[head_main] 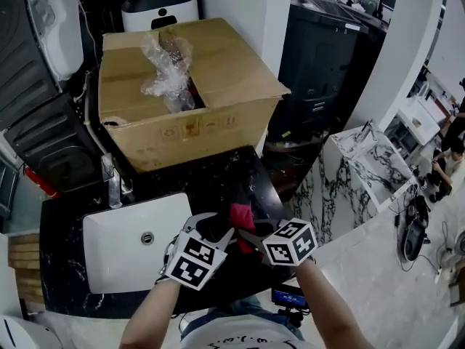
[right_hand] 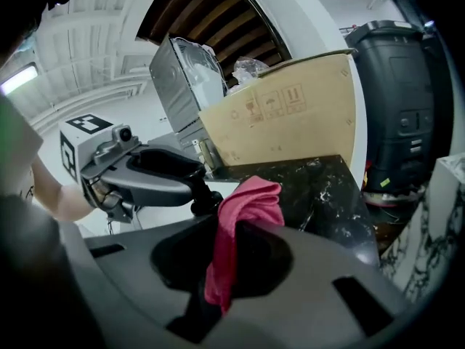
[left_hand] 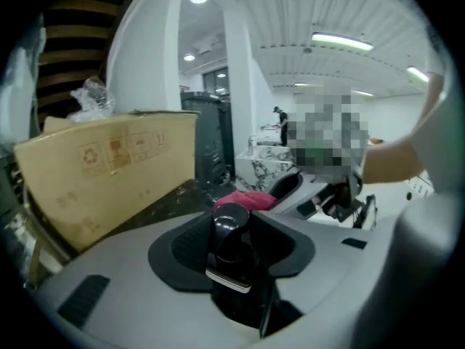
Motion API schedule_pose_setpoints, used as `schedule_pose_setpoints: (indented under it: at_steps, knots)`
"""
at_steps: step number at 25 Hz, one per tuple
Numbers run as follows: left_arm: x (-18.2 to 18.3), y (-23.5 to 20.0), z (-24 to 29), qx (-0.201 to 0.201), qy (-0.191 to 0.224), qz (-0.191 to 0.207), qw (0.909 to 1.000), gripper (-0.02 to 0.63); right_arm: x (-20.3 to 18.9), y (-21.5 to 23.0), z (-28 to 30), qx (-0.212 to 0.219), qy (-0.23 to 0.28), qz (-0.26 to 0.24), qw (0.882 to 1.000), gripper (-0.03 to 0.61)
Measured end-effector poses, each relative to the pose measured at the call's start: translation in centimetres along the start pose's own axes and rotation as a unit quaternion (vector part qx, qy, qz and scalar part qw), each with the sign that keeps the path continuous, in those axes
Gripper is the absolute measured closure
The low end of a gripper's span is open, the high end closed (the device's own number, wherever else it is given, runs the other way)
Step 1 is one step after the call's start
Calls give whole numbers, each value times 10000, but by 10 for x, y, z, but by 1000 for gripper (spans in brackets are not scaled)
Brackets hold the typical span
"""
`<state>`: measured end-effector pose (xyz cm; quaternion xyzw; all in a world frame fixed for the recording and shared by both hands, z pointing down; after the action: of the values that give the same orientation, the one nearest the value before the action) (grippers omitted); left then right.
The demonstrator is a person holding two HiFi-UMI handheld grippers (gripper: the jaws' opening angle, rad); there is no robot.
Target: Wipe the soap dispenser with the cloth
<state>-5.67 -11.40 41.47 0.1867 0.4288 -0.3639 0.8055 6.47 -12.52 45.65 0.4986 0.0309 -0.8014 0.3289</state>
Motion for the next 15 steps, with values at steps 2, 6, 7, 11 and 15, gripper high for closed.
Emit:
schedule_pose_setpoints:
  at_steps: [2, 6, 7, 11, 15]
  knots:
    - [0, 6, 1, 657, -9, -625, 9959, 442, -1, -1, 0, -124, 73, 121, 9998, 529]
    - [-3, 13, 2, 1554, 501, -1735, 9712, 442, -5, -4, 0, -194, 264, 415, 9986, 529]
    - [-4, 12, 1, 1605, 721, -2101, 9617, 443, -5, -5, 1, -185, 315, 482, 9982, 529]
    - [-8, 0, -2, 951, 1228, -2964, 9423, 454, -8, -6, 2, -81, 482, 790, 9957, 529]
    - [-18, -27, -9, -189, 1542, -3118, 9373, 459, -7, -12, 6, 275, 769, 1096, 9906, 529]
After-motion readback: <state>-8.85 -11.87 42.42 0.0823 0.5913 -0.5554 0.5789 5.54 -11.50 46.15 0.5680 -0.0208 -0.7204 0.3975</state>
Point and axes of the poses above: the fingertips, and each gripper's own axes: z forward along the fingers, y to its right, x out of its top, the point moved 7 cm from there along -z, backward along the fingers, and after that the axes turned 5 degrees about -z, right-handed, at the moved point
